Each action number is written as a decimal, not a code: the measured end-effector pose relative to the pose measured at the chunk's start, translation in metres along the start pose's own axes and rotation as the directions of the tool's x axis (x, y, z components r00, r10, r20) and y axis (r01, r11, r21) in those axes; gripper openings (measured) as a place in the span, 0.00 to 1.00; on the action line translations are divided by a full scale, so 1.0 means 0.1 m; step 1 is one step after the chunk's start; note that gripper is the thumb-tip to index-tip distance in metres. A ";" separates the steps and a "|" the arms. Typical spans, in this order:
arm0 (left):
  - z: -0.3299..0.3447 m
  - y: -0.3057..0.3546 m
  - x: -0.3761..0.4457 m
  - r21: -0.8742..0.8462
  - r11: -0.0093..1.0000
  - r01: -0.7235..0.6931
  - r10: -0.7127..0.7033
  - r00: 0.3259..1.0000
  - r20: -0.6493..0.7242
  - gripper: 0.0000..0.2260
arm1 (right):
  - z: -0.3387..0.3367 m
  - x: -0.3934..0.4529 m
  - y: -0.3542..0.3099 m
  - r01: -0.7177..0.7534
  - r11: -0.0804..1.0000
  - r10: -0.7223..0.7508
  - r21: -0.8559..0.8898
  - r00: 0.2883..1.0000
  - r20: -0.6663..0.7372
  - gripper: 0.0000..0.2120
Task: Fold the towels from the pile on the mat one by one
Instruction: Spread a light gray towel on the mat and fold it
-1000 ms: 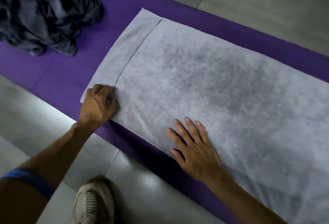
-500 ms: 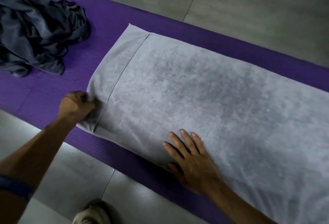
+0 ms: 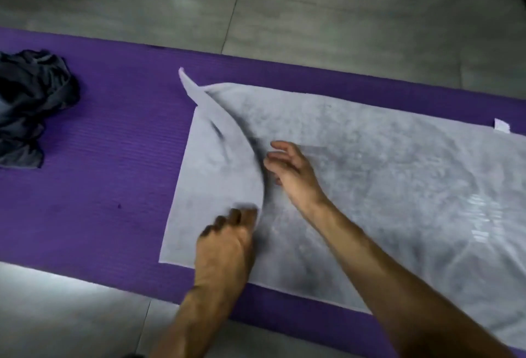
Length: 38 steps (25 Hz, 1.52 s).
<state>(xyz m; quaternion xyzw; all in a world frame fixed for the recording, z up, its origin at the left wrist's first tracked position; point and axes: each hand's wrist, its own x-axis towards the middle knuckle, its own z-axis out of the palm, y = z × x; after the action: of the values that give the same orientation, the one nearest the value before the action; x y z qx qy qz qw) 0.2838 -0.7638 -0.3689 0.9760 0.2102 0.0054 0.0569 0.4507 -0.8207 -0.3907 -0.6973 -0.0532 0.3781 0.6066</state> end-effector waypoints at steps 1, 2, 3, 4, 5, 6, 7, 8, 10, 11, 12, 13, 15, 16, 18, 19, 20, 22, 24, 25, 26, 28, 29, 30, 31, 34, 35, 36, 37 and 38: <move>0.08 0.21 -0.08 -0.016 0.999 -0.031 0.032 0.999 0.014 0.25 | -0.11 0.17 -0.14 -0.044 0.998 0.043 0.036 0.999 0.029 0.23; 0.15 0.37 -0.16 -0.025 0.999 -0.038 0.039 0.999 0.028 0.26 | -0.18 0.31 -0.26 -0.082 0.996 0.080 0.033 0.996 0.039 0.24; 0.19 0.48 -0.25 -0.027 0.999 -0.037 0.038 0.998 0.040 0.27 | -0.24 0.42 -0.34 -0.110 0.994 0.110 0.003 0.993 0.044 0.24; 0.23 0.55 -0.32 -0.036 0.999 -0.031 0.033 0.998 0.057 0.28 | -0.28 0.53 -0.37 -0.119 0.992 0.122 -0.047 0.990 0.065 0.23; 0.26 0.57 -0.38 -0.049 0.999 -0.018 0.022 0.997 0.080 0.30 | -0.29 0.61 -0.38 -0.100 0.988 0.112 -0.118 0.989 0.101 0.21; 0.27 0.57 -0.43 -0.066 0.998 0.002 0.006 0.994 0.112 0.31 | -0.27 0.65 -0.40 -0.035 0.982 0.061 -0.187 0.989 0.135 0.18; 0.29 0.55 -0.48 -0.085 0.996 0.026 -0.013 0.989 0.147 0.32 | -0.22 0.67 -0.41 0.088 0.963 -0.046 -0.254 0.985 0.166 0.17; 0.31 0.53 -0.53 -0.106 0.993 0.046 -0.028 0.985 0.170 0.31 | -0.17 0.70 -0.38 0.245 0.909 -0.182 -0.338 0.961 0.207 0.18; 0.31 0.48 -0.59 -0.152 0.986 0.069 -0.039 0.980 0.193 0.28 | -0.09 0.72 -0.30 0.509 0.591 -0.332 -0.626 0.860 0.387 0.25; 0.31 0.46 -0.61 -0.170 0.983 0.073 -0.039 0.980 0.197 0.27 | -0.06 0.70 -0.26 0.564 0.347 -0.286 -0.749 0.825 0.488 0.29; 0.32 0.44 -0.63 -0.181 0.981 0.075 -0.038 0.979 0.199 0.27 | -0.05 0.69 -0.20 0.565 0.152 -0.214 -0.811 0.820 0.531 0.30; 0.31 0.43 -0.63 -0.191 0.978 0.078 -0.039 0.979 0.200 0.26 | -0.04 0.71 -0.14 0.533 0.054 -0.203 -0.844 0.834 0.513 0.28; 0.28 0.43 -0.63 -0.214 0.973 0.086 -0.050 0.985 0.168 0.25 | -0.02 0.72 -0.14 0.450 0.227 -0.361 -0.864 0.862 0.355 0.16; 0.26 0.43 -0.63 -0.217 0.973 0.084 -0.054 0.989 0.140 0.25 | -0.02 0.78 -0.12 0.372 0.484 -0.428 -0.792 0.890 0.157 0.11; 0.24 0.44 -0.64 -0.202 0.979 0.041 -0.027 0.997 0.070 0.21 | -0.11 0.90 -0.22 0.179 0.934 -0.277 -0.310 0.909 -0.311 0.07; 0.23 0.44 -0.65 -0.196 0.981 0.007 -0.002 1.000 0.028 0.18 | -0.22 0.96 -0.26 0.142 0.986 -0.165 -0.085 0.880 -0.445 0.06; 0.23 0.45 -0.66 -0.202 0.979 -0.022 0.020 1.000 -0.010 0.14 | -0.36 1.01 -0.28 0.114 0.989 -0.049 0.097 0.858 -0.511 0.07; 0.24 0.52 -0.69 -0.251 0.967 -0.050 0.045 0.999 -0.026 0.13 | -0.63 0.98 -0.35 0.056 0.972 0.059 0.226 0.880 -0.472 0.15; 0.27 0.62 -0.70 -0.284 0.956 -0.068 0.071 0.997 -0.001 0.15 | -0.83 0.94 -0.42 0.005 0.986 0.042 0.165 0.960 -0.276 0.21; 0.28 0.69 -0.70 -0.294 0.952 -0.082 0.089 0.996 0.012 0.15 | -0.87 0.92 -0.44 -0.019 0.995 0.038 0.101 0.981 -0.188 0.22; 0.27 0.75 -0.70 -0.301 0.948 -0.100 0.110 0.994 0.019 0.15 | -0.90 0.91 -0.46 -0.037 0.997 0.047 0.073 0.990 -0.131 0.21; 0.26 0.85 -0.68 -0.311 0.940 -0.142 0.150 0.989 0.002 0.15 | -0.92 0.93 -0.51 -0.040 0.996 0.052 0.085 0.989 -0.137 0.21; 0.26 0.91 -0.67 -0.329 0.931 -0.160 0.165 0.986 -0.011 0.16 | -0.96 0.95 -0.52 -0.026 0.993 0.044 0.114 0.986 -0.163 0.21; 0.25 0.98 -0.66 -0.356 0.918 -0.176 0.181 0.983 -0.020 0.16 | -1.03 0.95 -0.52 -0.001 0.991 0.027 0.137 0.982 -0.187 0.21; 0.24 1.05 -0.65 -0.386 0.902 -0.194 0.201 0.979 -0.024 0.17 | -1.11 0.93 -0.54 0.021 0.988 0.011 0.150 0.977 -0.213 0.21; 0.26 1.37 -0.60 -0.472 0.841 -0.265 0.277 0.960 -0.046 0.16 | -1.53 0.90 -0.55 0.001 0.988 0.042 0.154 0.960 -0.276 0.19; 0.27 1.48 -0.58 -0.484 0.824 -0.295 0.311 0.949 -0.049 0.16 | -1.68 0.89 -0.55 -0.012 0.985 0.060 0.170 0.957 -0.284 0.19; 0.30 1.58 -0.57 -0.485 0.813 -0.322 0.342 0.938 -0.049 0.15 | -1.81 0.88 -0.54 -0.017 0.984 0.067 0.179 0.958 -0.279 0.19; 0.32 1.67 -0.55 -0.480 0.810 -0.337 0.366 0.930 -0.035 0.14 | -1.91 0.86 -0.51 -0.028 0.984 0.075 0.178 0.960 -0.268 0.18; 0.35 1.74 -0.54 -0.478 0.812 -0.335 0.382 0.924 0.001 0.14 | -1.98 0.85 -0.49 -0.044 0.984 0.088 0.173 0.964 -0.253 0.17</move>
<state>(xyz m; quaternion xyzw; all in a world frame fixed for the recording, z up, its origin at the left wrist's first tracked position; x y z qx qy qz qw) 0.3067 -0.9469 -0.3828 0.9539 0.0119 0.0192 0.2992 0.6472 -0.9221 -0.3913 -0.6892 0.0816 0.3067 0.6514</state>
